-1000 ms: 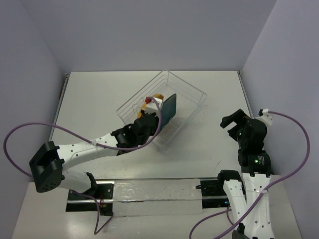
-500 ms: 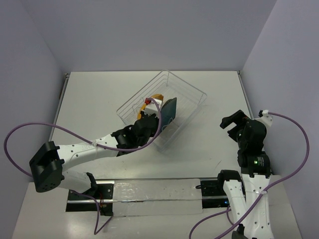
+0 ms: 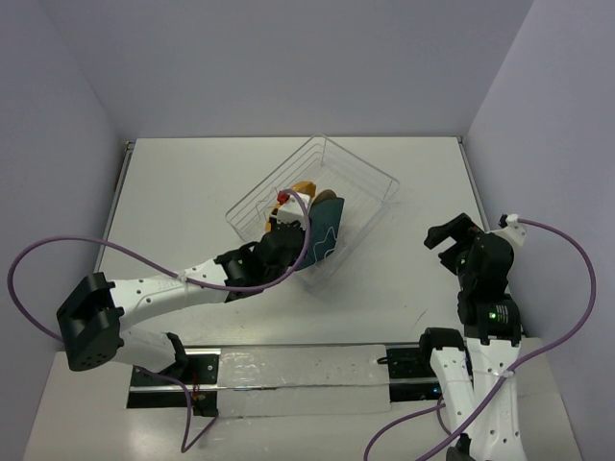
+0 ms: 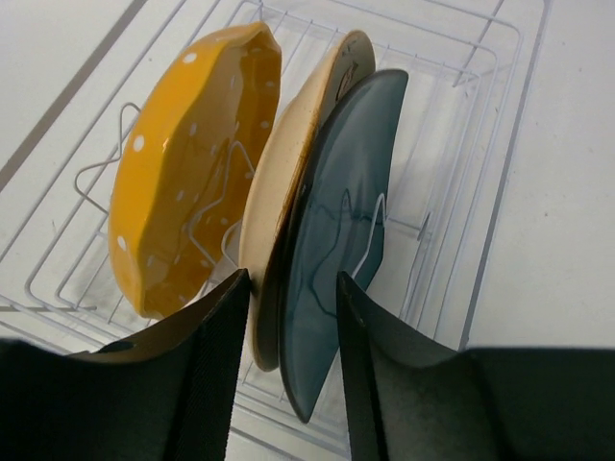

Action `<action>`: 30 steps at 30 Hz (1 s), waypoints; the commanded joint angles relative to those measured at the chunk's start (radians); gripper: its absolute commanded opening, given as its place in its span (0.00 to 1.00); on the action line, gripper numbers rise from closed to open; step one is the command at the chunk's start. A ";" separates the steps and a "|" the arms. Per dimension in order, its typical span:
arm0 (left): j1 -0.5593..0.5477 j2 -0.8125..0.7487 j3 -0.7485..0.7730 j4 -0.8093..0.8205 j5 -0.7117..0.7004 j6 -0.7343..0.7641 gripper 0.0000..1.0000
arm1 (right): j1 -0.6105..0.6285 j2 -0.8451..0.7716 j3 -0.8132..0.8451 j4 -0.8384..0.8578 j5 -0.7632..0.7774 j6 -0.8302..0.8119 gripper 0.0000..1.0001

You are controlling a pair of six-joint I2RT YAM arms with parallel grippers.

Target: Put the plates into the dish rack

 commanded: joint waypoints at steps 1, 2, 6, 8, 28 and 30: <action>-0.016 -0.043 0.047 -0.064 0.033 -0.044 0.52 | 0.006 -0.012 -0.005 0.046 -0.008 0.001 1.00; -0.016 -0.053 0.059 -0.078 0.026 -0.049 0.58 | 0.005 -0.010 -0.002 0.046 -0.012 -0.005 1.00; -0.015 -0.132 0.109 -0.086 0.013 -0.039 0.90 | 0.006 -0.017 0.011 0.047 -0.015 -0.022 1.00; -0.009 -0.183 0.146 -0.118 -0.006 -0.035 0.91 | 0.006 -0.024 0.017 0.048 -0.014 -0.027 1.00; 1.031 -0.271 0.363 -0.536 0.449 -0.368 0.99 | 0.006 -0.078 0.031 0.003 0.139 -0.026 1.00; 1.041 -0.269 0.345 -0.510 0.483 -0.371 0.99 | 0.005 -0.092 0.029 0.003 0.141 -0.029 1.00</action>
